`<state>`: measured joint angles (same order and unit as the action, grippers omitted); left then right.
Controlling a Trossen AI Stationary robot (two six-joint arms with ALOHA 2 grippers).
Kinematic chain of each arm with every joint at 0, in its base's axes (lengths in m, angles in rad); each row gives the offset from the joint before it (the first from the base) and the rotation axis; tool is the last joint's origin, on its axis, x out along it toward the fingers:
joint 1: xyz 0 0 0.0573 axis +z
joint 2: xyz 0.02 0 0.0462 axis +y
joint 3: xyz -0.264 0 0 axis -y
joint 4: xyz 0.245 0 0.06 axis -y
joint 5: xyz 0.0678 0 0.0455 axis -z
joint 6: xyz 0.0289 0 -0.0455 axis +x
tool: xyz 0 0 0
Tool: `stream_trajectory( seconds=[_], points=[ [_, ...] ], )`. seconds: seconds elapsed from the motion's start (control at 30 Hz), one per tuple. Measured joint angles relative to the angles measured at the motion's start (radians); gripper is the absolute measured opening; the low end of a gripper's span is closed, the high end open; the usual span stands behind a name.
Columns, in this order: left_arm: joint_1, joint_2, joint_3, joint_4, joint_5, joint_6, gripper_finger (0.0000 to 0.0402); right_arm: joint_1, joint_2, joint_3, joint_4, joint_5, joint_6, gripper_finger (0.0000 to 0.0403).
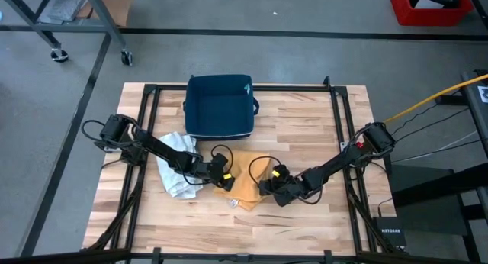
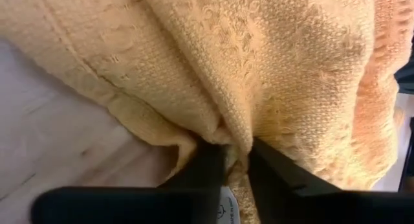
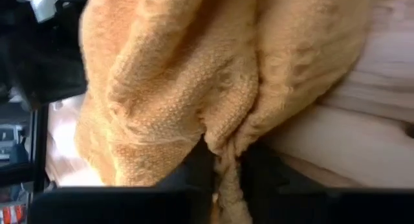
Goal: Fold towel
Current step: Stack the folded yellow towel on top of the folded white patterned towel
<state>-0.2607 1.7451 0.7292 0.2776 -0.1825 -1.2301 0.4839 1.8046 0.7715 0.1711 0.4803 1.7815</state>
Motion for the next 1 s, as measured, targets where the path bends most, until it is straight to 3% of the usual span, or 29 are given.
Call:
stream_trajectory(
  seconds=[0.07,0.17,0.3,0.53,0.73,1.0],
  points=[
    [0.0,-0.009,0.0,-0.001,0.0,0.0,0.0037,0.001,0.0,0.0,0.016,0.008,-0.035,0.0025],
    [0.0,-0.043,0.0,-0.004,-0.001,0.026,0.001,0.001,0.0,0.0,0.05,0.026,-0.065,0.0025],
    [0.0,-0.102,0.0,-0.009,-0.003,0.06,0.0013,0.0,0.0,0.0,0.135,0.045,-0.104,0.0048],
    [-0.007,-0.191,0.0,-0.026,-0.004,0.079,0.0006,0.001,-0.001,0.001,0.349,0.115,-0.225,0.0024],
    [-0.042,-0.314,0.0,-0.184,-0.005,0.078,0.0004,0.0,-0.002,0.002,0.506,0.138,-0.299,0.0028],
    [-0.086,-0.521,0.0,-0.413,-0.119,0.051,0.0002,-0.031,-0.003,0.066,0.528,0.146,-0.378,0.0025]
  ],
)
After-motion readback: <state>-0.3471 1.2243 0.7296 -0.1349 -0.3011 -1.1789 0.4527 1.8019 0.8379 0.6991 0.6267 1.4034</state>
